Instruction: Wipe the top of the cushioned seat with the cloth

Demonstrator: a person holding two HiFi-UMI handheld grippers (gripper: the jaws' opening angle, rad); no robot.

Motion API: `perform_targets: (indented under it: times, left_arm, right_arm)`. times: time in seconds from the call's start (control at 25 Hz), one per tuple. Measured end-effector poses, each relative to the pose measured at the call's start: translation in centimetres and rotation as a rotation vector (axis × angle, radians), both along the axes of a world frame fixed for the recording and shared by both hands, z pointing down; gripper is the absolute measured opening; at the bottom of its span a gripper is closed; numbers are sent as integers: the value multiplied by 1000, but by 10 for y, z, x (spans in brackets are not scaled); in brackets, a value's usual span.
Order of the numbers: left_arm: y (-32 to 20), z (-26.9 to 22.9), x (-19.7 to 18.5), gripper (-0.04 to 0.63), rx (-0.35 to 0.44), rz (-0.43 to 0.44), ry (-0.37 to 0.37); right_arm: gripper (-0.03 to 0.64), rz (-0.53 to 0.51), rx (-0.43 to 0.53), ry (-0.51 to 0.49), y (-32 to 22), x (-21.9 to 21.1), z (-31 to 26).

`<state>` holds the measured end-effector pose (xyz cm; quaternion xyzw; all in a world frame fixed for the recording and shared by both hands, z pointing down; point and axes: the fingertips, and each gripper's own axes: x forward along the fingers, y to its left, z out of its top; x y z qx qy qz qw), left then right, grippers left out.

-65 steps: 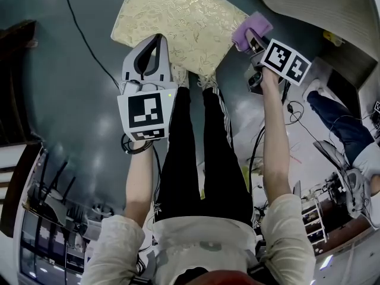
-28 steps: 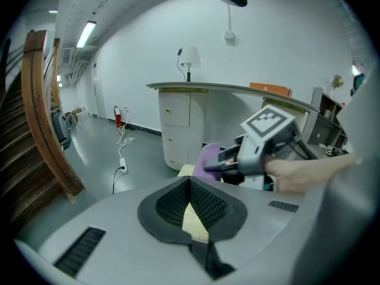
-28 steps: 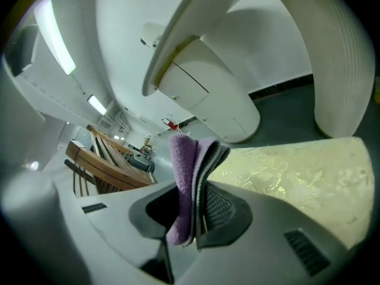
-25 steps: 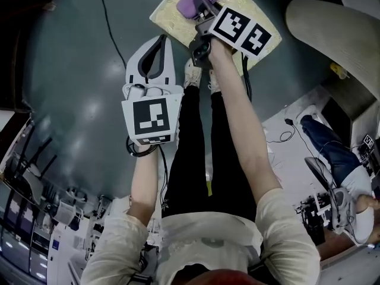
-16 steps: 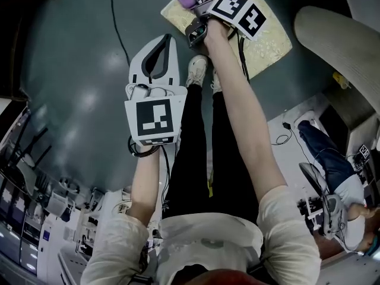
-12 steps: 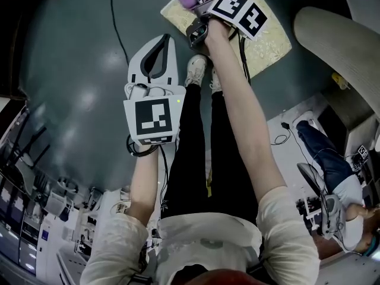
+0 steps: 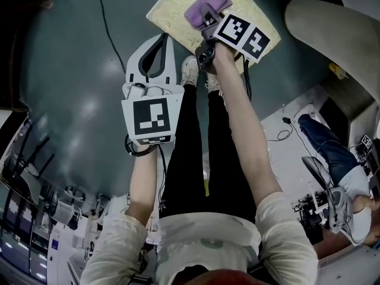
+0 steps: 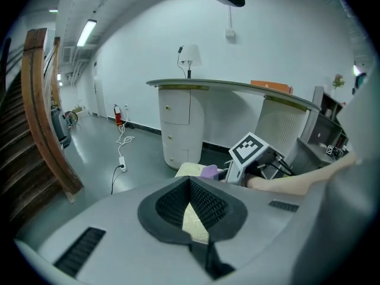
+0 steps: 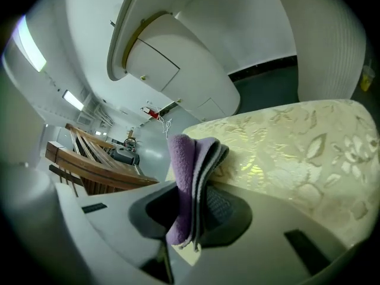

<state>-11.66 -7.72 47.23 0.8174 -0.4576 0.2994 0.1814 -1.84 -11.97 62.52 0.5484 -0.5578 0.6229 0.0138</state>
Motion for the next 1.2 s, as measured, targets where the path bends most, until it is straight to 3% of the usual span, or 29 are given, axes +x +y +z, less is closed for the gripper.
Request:
perform_targets:
  times: [0.64,1.2]
  left_arm:
    - [8,-7,59,-8,9,85,13]
    - [16,-3,77,-8,-7,102,17]
  right_arm:
    - [89,21,-110,113,132,111,3]
    - [89,-32,-137,167,173,151,4]
